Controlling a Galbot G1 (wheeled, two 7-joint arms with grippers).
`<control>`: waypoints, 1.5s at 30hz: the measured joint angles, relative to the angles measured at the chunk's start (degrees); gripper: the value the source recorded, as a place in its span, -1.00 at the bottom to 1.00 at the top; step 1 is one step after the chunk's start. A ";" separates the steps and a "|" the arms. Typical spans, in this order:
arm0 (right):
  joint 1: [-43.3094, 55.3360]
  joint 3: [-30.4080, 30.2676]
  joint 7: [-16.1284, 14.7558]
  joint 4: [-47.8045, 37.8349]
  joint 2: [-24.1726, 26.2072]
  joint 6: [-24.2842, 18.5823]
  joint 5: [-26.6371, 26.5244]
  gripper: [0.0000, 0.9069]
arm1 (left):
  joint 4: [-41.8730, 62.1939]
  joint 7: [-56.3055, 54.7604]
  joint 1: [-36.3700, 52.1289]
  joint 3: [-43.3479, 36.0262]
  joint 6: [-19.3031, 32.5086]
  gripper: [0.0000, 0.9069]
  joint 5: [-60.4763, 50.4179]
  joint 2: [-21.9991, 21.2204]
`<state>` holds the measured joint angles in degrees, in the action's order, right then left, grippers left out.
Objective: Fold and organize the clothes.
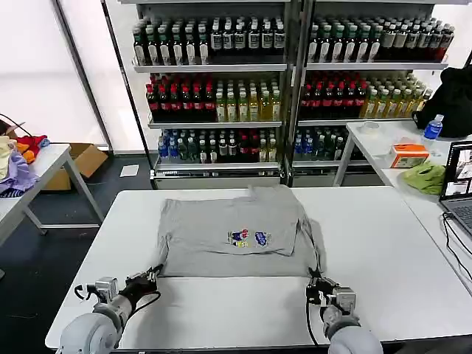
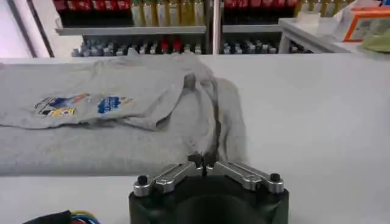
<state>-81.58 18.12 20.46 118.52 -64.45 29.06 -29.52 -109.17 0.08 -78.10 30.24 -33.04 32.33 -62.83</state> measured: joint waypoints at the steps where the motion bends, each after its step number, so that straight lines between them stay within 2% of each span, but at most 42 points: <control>1: -1.01 0.41 -0.28 0.76 0.08 0.09 -0.02 -1.00 | -0.53 -0.09 -0.77 0.28 0.00 -0.96 -0.07 0.12; 9: -11.49 5.02 -3.95 7.49 -0.07 -0.39 2.02 -1.00 | -6.76 -0.72 -8.56 3.45 -0.25 -0.96 0.02 0.37; 10: -12.61 5.32 -4.28 8.07 -0.10 -0.40 2.31 -1.00 | -7.63 -0.73 -9.73 4.09 -0.25 -0.89 0.06 0.28; 11: -13.72 5.56 -4.56 8.70 -0.17 -0.36 2.70 -1.00 | -8.55 -0.73 -11.08 4.79 -0.25 -0.67 0.13 0.22; 12: -14.97 5.82 -4.80 9.47 -0.33 -0.23 3.14 0.93 | -9.38 -0.70 -12.40 5.46 -0.25 0.24 0.20 0.09; 13: -15.92 6.07 -5.02 10.06 -0.43 -0.05 3.53 1.00 | -10.32 -0.68 -13.87 6.23 -0.25 0.64 0.35 -0.11; 14: -16.79 6.37 -5.25 10.62 -0.55 0.17 3.94 1.00 | -11.06 -0.63 -15.15 6.92 -0.25 1.00 0.42 -0.24; 24: -22.55 9.37 -7.10 16.40 -2.03 1.99 7.31 1.00 | -19.03 -0.71 -26.70 13.09 -0.32 1.00 2.18 -2.26; 31: -19.95 15.61 -9.25 17.75 -0.22 2.19 4.36 1.00 | -21.75 -0.62 -29.39 17.66 -0.31 1.00 4.20 -1.47; 34: -16.09 18.24 -11.41 16.22 2.30 2.37 1.79 1.00 | -21.97 -0.19 -28.58 19.49 -0.29 1.00 5.20 -0.36; 38: -7.30 19.02 -15.82 10.73 6.56 2.72 -1.66 1.00 | -20.77 1.30 -25.32 20.43 -0.26 1.00 5.88 2.49; 41: 1.12 17.16 -19.33 4.64 8.82 2.70 -3.16 1.00 | -18.27 3.22 -21.30 19.89 -0.26 1.00 6.33 5.09; 45: 13.14 11.81 -24.04 -4.88 10.50 2.87 -3.96 1.00 | -13.06 6.54 -13.84 16.91 -0.21 1.00 6.67 8.90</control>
<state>-68.44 29.93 -3.58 113.63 -53.95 31.93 -33.48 -122.24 6.62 -91.94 47.15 -33.25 39.00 -53.93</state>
